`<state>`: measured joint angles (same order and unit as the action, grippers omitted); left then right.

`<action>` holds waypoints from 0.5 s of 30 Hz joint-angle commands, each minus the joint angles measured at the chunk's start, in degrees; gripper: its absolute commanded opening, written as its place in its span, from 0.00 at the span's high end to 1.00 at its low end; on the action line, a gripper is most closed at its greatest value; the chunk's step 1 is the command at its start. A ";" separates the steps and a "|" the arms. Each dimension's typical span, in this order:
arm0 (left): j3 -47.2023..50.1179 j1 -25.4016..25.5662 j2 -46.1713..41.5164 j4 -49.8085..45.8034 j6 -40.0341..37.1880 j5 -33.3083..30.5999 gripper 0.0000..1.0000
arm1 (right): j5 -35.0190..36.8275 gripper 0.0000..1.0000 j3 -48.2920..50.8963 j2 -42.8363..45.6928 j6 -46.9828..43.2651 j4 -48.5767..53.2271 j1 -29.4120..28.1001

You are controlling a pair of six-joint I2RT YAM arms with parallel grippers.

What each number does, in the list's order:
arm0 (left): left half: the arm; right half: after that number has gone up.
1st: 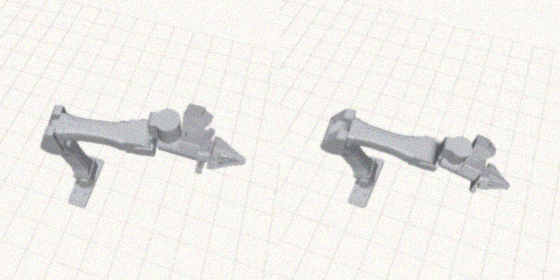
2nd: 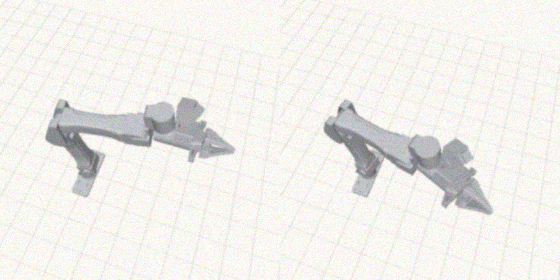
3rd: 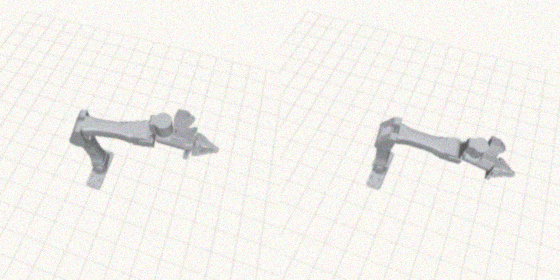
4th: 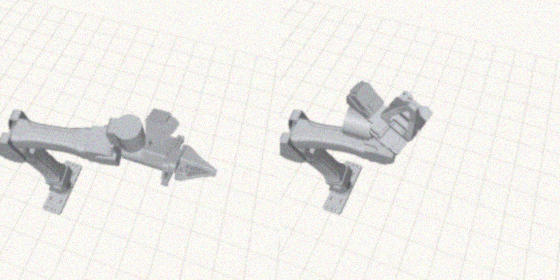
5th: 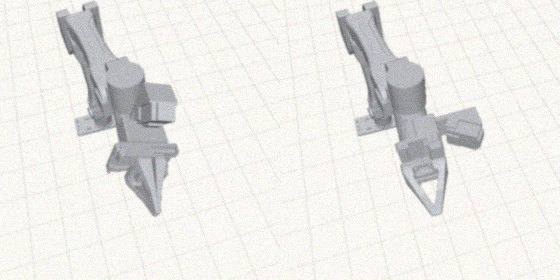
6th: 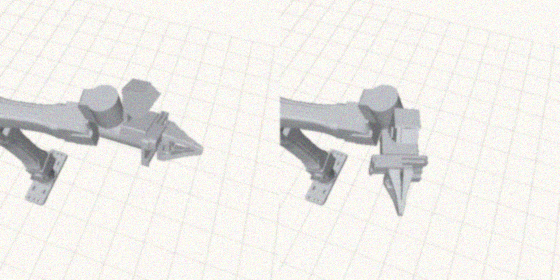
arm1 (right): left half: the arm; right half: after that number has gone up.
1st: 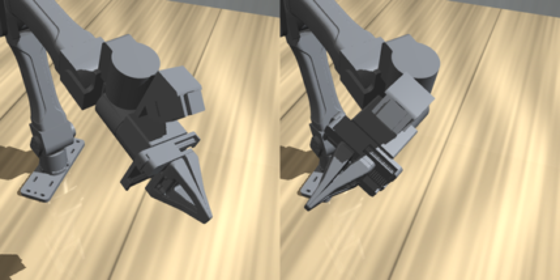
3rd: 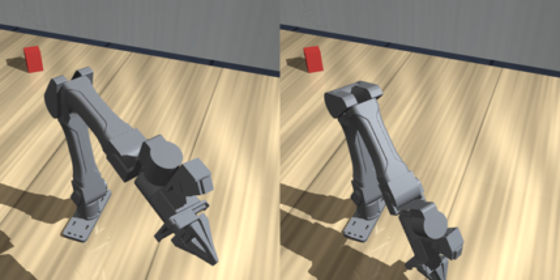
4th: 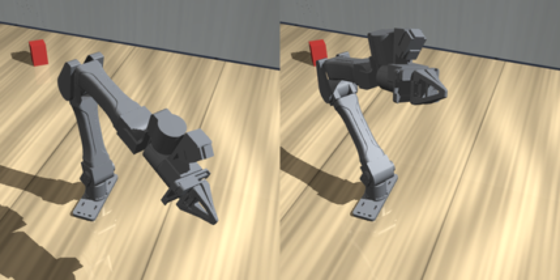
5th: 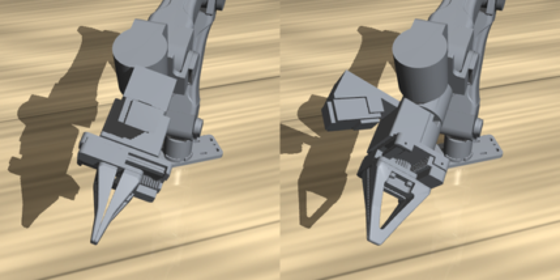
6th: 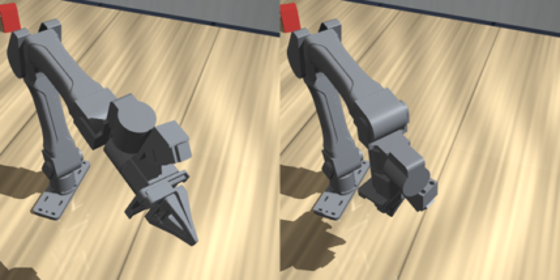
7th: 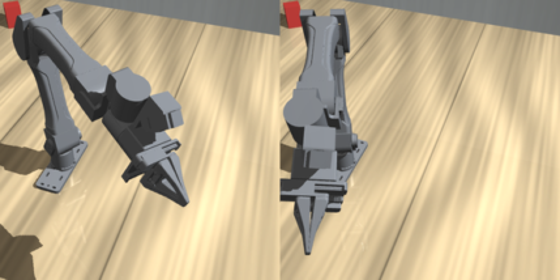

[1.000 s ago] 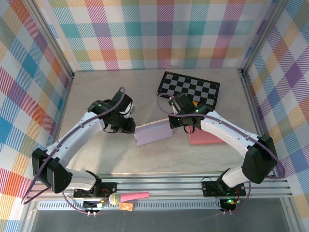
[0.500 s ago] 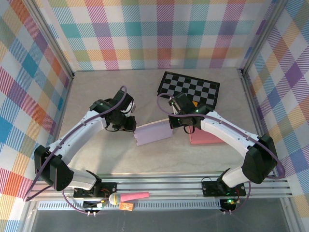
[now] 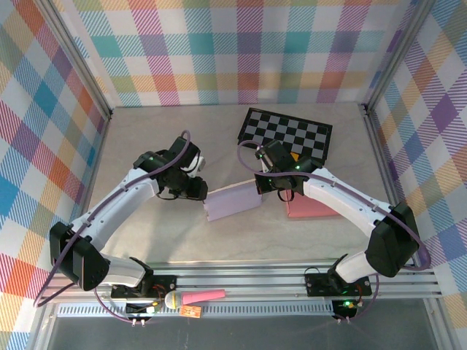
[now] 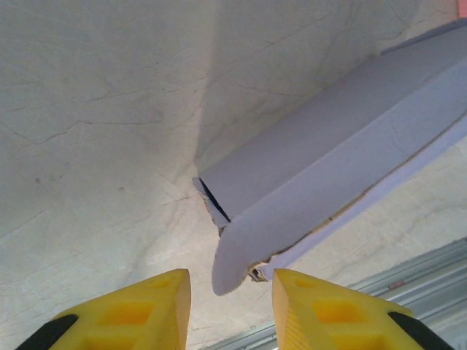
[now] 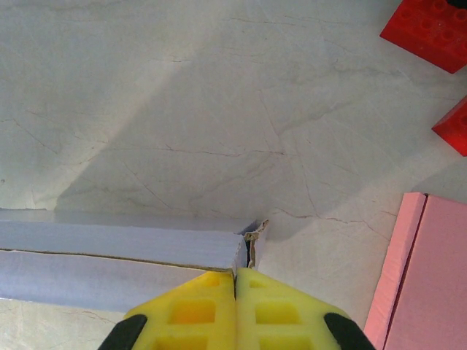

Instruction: Fold the paper box

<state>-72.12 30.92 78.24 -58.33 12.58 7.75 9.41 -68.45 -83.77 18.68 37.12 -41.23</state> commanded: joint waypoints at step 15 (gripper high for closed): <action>1.84 -0.59 -0.22 0.49 -3.17 0.69 0.75 | -0.84 1.00 0.17 -0.39 0.32 3.13 -0.43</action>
<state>-70.26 30.92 78.24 -58.11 10.35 9.34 9.41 -68.45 -83.77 18.65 37.12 -41.23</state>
